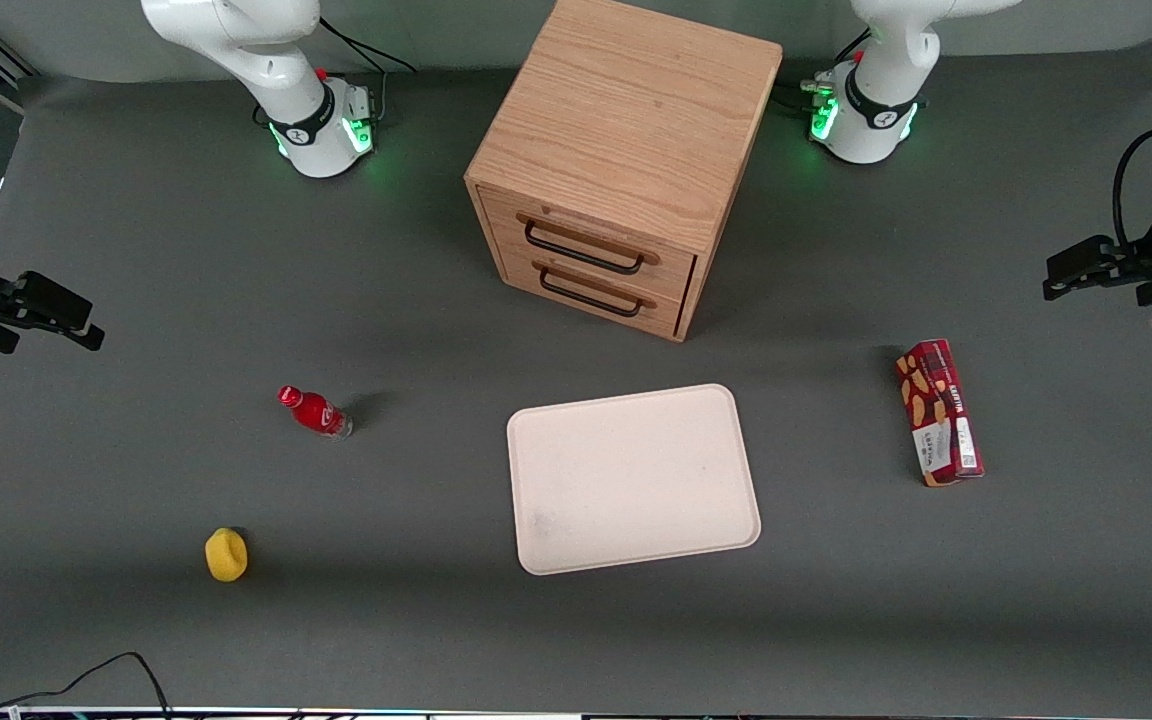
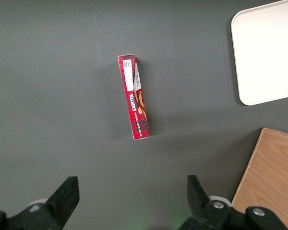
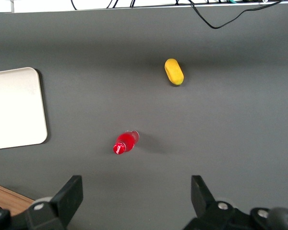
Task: Place red cookie box on tray
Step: 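Move the open left gripper down toward the red cookie box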
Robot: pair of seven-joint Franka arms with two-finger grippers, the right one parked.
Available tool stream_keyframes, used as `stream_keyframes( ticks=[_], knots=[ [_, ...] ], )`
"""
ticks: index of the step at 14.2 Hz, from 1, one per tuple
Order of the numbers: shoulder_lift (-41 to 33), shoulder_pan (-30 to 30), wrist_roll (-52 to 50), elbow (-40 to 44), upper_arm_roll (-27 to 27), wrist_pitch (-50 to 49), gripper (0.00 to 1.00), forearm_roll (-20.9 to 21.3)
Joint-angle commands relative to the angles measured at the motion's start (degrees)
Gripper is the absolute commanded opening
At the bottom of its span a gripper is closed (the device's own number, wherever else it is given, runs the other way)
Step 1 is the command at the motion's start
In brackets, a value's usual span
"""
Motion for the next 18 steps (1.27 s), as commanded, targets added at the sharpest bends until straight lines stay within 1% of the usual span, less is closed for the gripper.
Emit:
stream_keyframes(
  ticks=[1,9,14,16,18],
  knots=[
    [0.33,-0.15,-0.73,-0.32,0.30,0.27,1.00,-0.65],
    [2.70,0.03,0.15,-0.66,0.30,0.27,1.00,-0.65],
    [7.70,-0.06,0.24,-1.19,0.30,3.42,1.00,-0.83],
    [9.12,0.03,0.24,-4.25,0.30,8.93,1.00,-0.83],
    [9.03,1.16,-0.37,-11.09,0.39,17.10,1.00,-0.83]
  ],
)
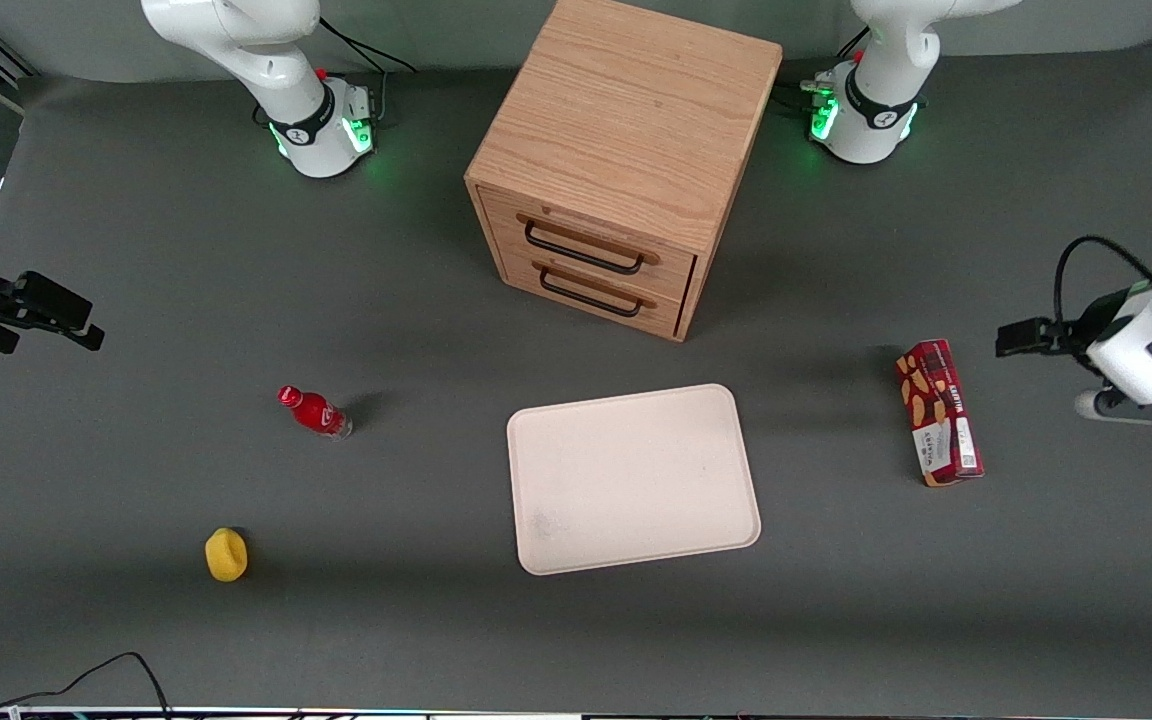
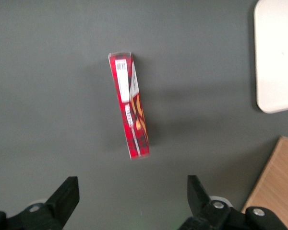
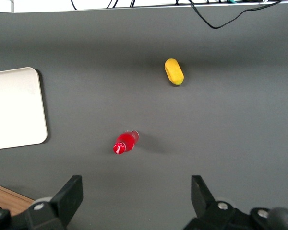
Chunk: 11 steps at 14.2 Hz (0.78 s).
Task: Place red cookie box on tray
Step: 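Lower the left gripper around the red box and close it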
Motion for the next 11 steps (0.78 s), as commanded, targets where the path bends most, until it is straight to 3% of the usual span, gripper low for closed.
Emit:
stream_keyframes(
  ticks=[1,5,8,11],
  knots=[
    [-0.77,1.39,-0.12,-9.34,0.25,9.21,1.00,-0.66],
    [2.03,2.27,-0.65,-18.76,0.25,25.28,1.00,-0.75],
    [6.96,1.66,-3.81,-18.51,0.16,30.57,1.00,-4.87],
    [9.78,1.66,-3.03,-19.04,0.25,35.23,0.99,-4.71]
  ],
)
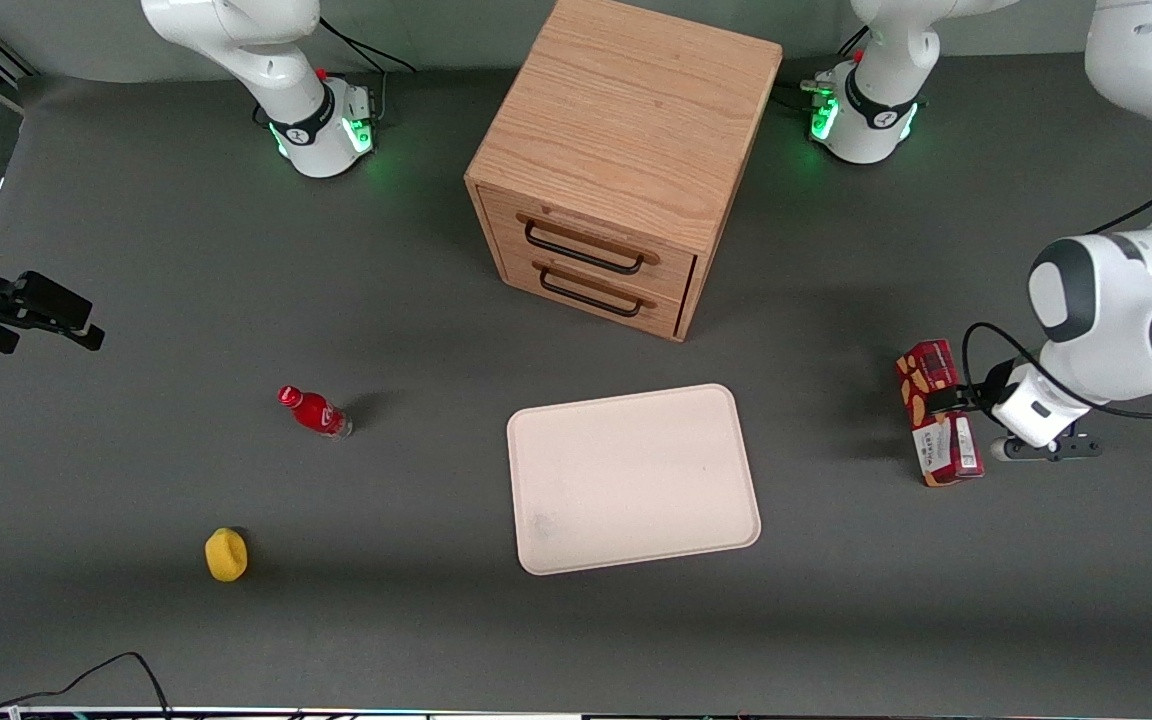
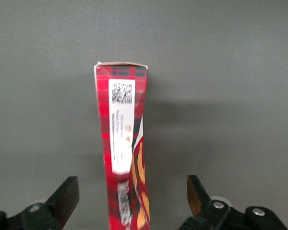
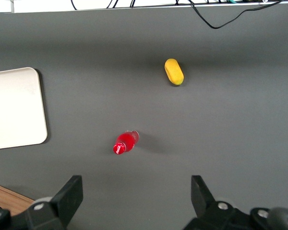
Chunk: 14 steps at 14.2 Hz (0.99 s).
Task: Place red cookie box on tray
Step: 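Lower the left gripper around the red box and close it, then lift the red box and carry it over the white tray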
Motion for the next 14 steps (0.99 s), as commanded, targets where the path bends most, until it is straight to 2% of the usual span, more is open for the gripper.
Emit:
stream_keyframes(
  ticks=[1,3,4,5,10,11,14],
  knots=[
    [1.56,-0.75,-0.67,-0.76,0.20,4.09,0.84,-0.55],
    [1.74,-0.93,-0.93,-1.20,0.20,4.37,0.47,-0.29],
    [1.65,-0.85,-0.93,-1.55,0.20,4.28,0.19,-0.29],
    [1.65,-0.85,-0.85,-1.46,0.20,4.02,0.00,-0.29],
    [0.95,-1.72,-1.72,0.72,0.03,1.22,0.00,-0.29],
    [0.95,-1.99,-3.29,3.78,-0.23,-2.54,0.00,-0.29],
    [2.96,-8.64,-14.60,18.09,-0.24,-16.95,0.00,-0.29]
  ],
)
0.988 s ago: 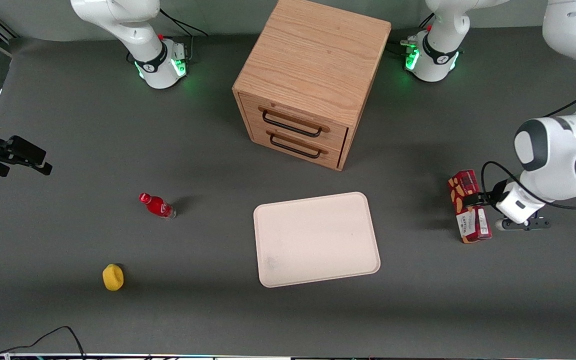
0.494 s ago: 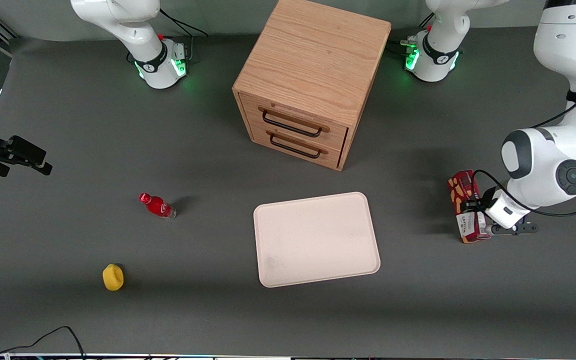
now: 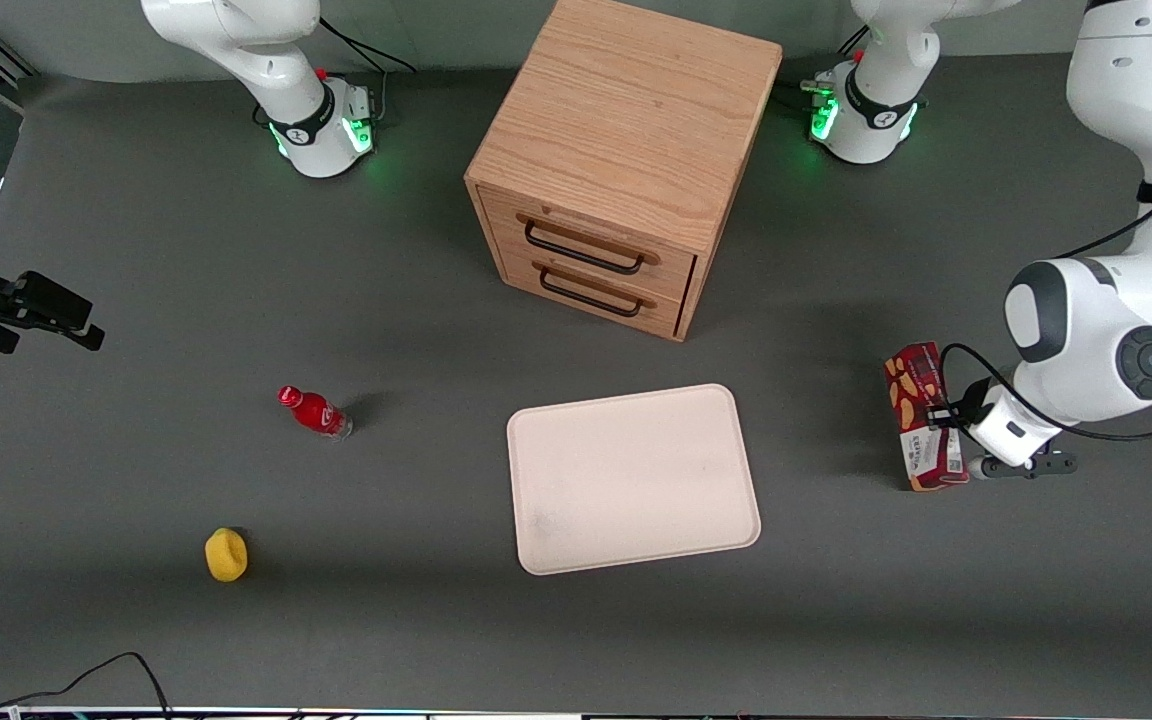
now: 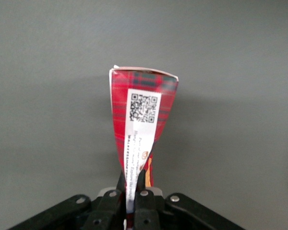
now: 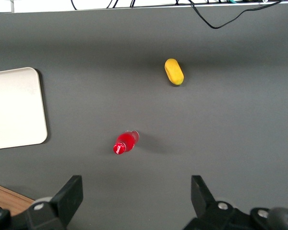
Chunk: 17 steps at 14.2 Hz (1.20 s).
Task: Place red cookie box on tray
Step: 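Lift the red box and carry it over the white tray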
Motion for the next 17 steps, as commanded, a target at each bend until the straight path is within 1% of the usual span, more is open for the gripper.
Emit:
stream_keyframes(
  ticks=[1,3,4,6,8,11,12,17],
  knots=[
    [2.25,-7.57,-11.75,13.68,0.55,-11.17,0.00,-0.23],
    [6.90,-12.75,-19.41,19.85,0.55,-11.54,0.00,-0.67],
    [9.54,-16.00,-23.18,22.40,0.55,-11.28,0.00,-0.06],
    [13.67,-21.46,-27.07,25.05,0.73,-10.14,0.00,0.47],
    [16.15,-24.89,-30.59,25.68,0.73,-6.12,0.00,3.97],
    [17.73,-25.43,-30.17,25.50,0.73,-4.69,0.00,8.28],
    [18.17,-25.43,-30.43,25.50,0.73,-4.34,0.00,8.73],
    [19.76,-25.43,-34.20,25.33,0.64,0.41,0.00,7.85]
  ],
)
